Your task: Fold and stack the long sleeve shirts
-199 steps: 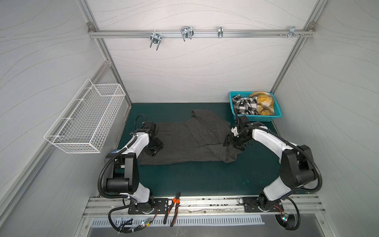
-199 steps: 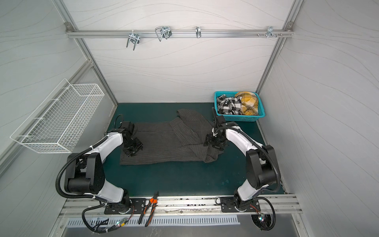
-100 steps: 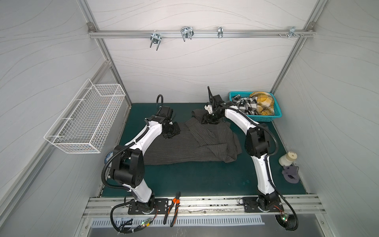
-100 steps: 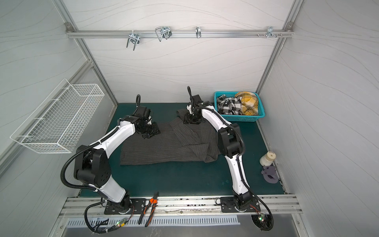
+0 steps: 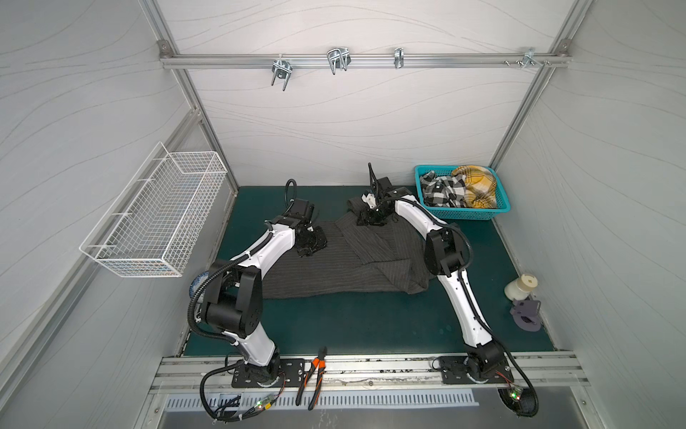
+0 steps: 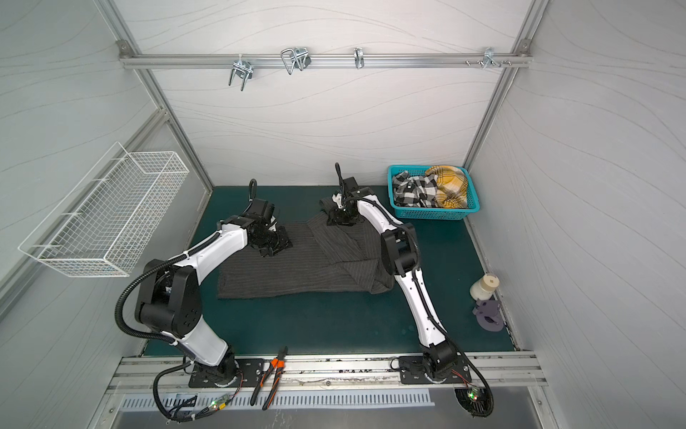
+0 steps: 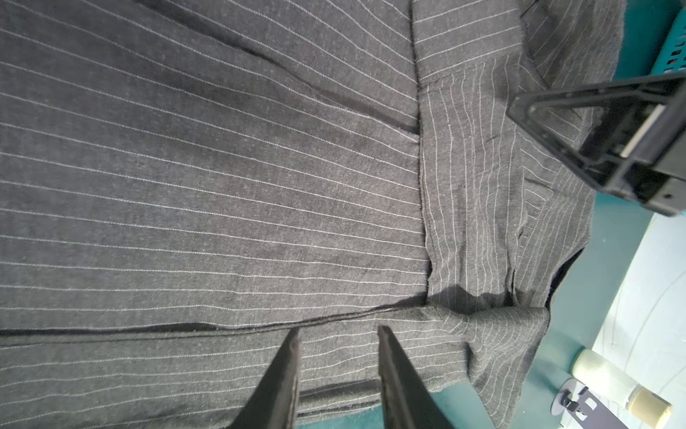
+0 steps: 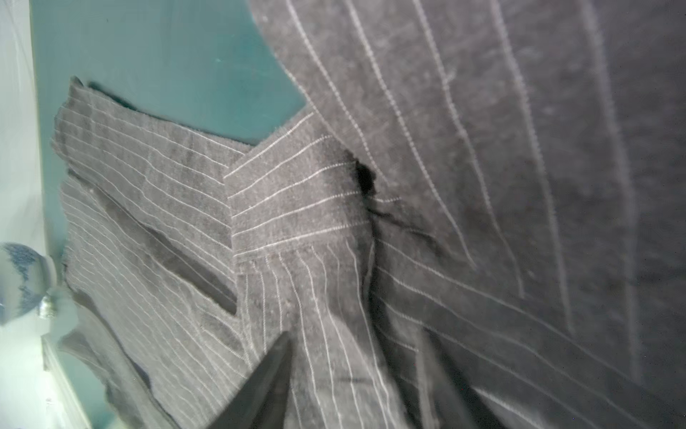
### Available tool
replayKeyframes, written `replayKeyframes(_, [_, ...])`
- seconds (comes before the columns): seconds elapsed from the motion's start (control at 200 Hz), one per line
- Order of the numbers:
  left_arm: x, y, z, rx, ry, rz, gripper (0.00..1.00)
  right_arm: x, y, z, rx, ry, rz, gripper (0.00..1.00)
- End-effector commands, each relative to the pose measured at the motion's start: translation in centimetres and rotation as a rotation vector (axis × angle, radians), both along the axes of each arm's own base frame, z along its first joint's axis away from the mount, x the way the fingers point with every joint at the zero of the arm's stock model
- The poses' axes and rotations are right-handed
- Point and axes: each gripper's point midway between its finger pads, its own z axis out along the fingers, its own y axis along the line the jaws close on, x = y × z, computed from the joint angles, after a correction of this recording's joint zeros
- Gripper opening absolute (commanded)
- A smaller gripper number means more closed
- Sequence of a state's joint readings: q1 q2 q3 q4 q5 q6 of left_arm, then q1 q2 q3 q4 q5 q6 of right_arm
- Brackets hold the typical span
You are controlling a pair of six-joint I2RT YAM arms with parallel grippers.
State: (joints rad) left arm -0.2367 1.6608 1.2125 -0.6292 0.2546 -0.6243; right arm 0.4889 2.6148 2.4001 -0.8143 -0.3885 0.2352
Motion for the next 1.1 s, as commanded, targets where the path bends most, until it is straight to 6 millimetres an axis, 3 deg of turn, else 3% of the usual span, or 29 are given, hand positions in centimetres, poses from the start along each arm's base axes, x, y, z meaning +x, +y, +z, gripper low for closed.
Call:
replayKeyframes(0.0, [0.2, -0.4, -0.3, -0.009, 0.011, -0.009, 0.35, 0.5, 0.8, 0.1, 0.051, -0.012, 0.021, 0.38])
replayKeyframes(0.115, [0.0, -0.2, -1.0, 0.004, 0.037, -0.002, 0.35, 0.4, 1.0, 0.3, 0.064, -0.011, 0.030, 0.18])
replayKeyframes(0.215, [0.5, -0.5, -0.5, -0.003, 0.039, -0.001, 0.36, 0.4, 1.0, 1.9, 0.072, -0.036, 0.033, 0.06])
replayKeyframes(0.365, [1.7, -0.8, 2.0, -0.022, -0.007, 0.016, 0.42, -0.8, 1.6, 5.6, 0.061, -0.125, 0.067, 0.01])
replayKeyframes(0.47, [2.1, -0.6, 3.7, -0.021, -0.034, 0.033, 0.47, -2.7, 2.3, 7.7, 0.046, -0.177, 0.096, 0.00])
replayKeyframes(0.565, [1.8, -0.4, 4.3, -0.027, -0.040, 0.056, 0.49, -5.2, 2.8, 7.9, 0.022, -0.187, 0.120, 0.00])
replayKeyframes(0.74, [0.7, -0.3, 3.3, -0.056, -0.016, 0.108, 0.52, -11.6, 4.4, 5.4, -0.043, -0.174, 0.204, 0.00])
replayKeyframes(0.795, [0.3, -0.4, 2.7, -0.068, -0.004, 0.120, 0.53, -13.6, 4.7, 4.2, -0.073, -0.167, 0.227, 0.10])
replayKeyframes(0.865, [0.0, -0.4, 1.7, -0.075, 0.013, 0.131, 0.54, -16.0, 4.8, 3.1, -0.087, -0.137, 0.239, 0.33])
replayKeyframes(0.955, [-0.3, -0.9, 0.5, -0.097, 0.033, 0.134, 0.56, -17.7, 3.8, 3.4, -0.074, -0.110, 0.180, 0.57])
replayKeyframes(1.02, [-0.4, -1.6, -0.4, -0.118, 0.049, 0.133, 0.59, -18.5, 2.7, 4.9, -0.051, -0.116, 0.133, 0.65])
replayKeyframes(1.095, [-0.4, -2.6, -1.4, -0.149, 0.072, 0.133, 0.61, -18.9, 0.9, 6.6, -0.075, -0.126, 0.067, 0.67])
